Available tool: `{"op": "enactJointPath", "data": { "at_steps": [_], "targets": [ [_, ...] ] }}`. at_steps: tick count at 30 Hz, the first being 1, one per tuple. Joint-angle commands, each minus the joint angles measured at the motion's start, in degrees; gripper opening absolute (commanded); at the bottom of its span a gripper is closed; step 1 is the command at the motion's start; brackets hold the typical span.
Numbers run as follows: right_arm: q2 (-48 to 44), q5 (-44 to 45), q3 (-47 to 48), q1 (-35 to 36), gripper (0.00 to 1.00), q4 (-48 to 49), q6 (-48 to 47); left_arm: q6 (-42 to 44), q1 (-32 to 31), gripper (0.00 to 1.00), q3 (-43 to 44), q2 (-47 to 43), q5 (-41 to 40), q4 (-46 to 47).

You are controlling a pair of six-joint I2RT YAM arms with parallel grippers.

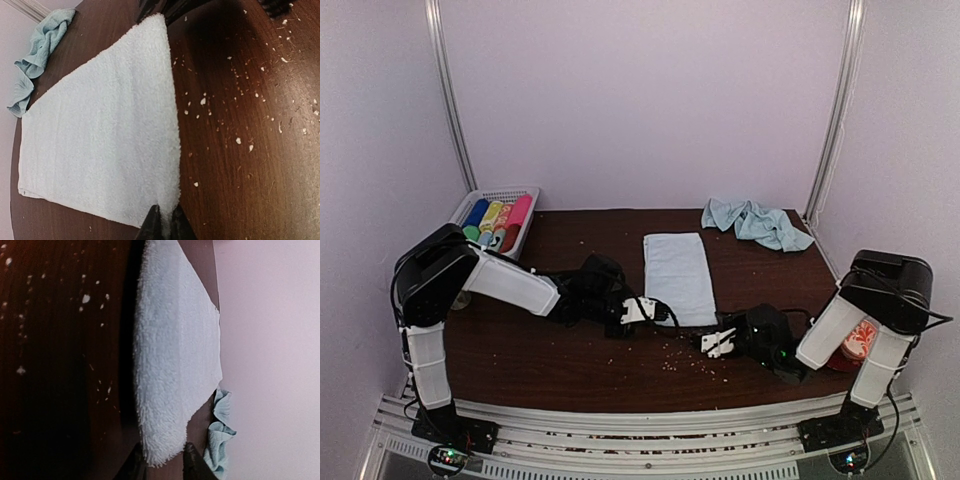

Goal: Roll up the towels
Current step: Roll the towel at the center of the board.

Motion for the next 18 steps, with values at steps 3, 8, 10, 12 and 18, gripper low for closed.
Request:
{"op": "enactJointPath", "data": {
  "at_steps": [3,8,10,12,18],
  "targets": [
    [-4.0,-3.1,-0.1,0.5,0.1,-3.9,1.8,-0.3,0.4,0.11,1.7,-1.1,1.4,-0.4],
    [-5.3,-4.3,2.1,0.2,0.05,-10.9,4.5,0.2,0.3,0.26,1.6,-1.0,1.4,-0.6],
    [-5.9,-5.4,3.4,-0.2,0.03,-15.2,6.2,0.4,0.3,0.28,1.5,-1.0,1.2,-0.7],
    [-6.4,-6.3,4.6,-0.7,0.02,-18.1,7.6,0.6,0.2,0.28,1.6,-0.9,0.9,-0.7],
    [-7.7,-8.2,7.2,-2.3,0.0,-24.0,10.5,2.7,-0.6,0.42,2.1,0.4,-0.7,-2.7]
  ]
}}
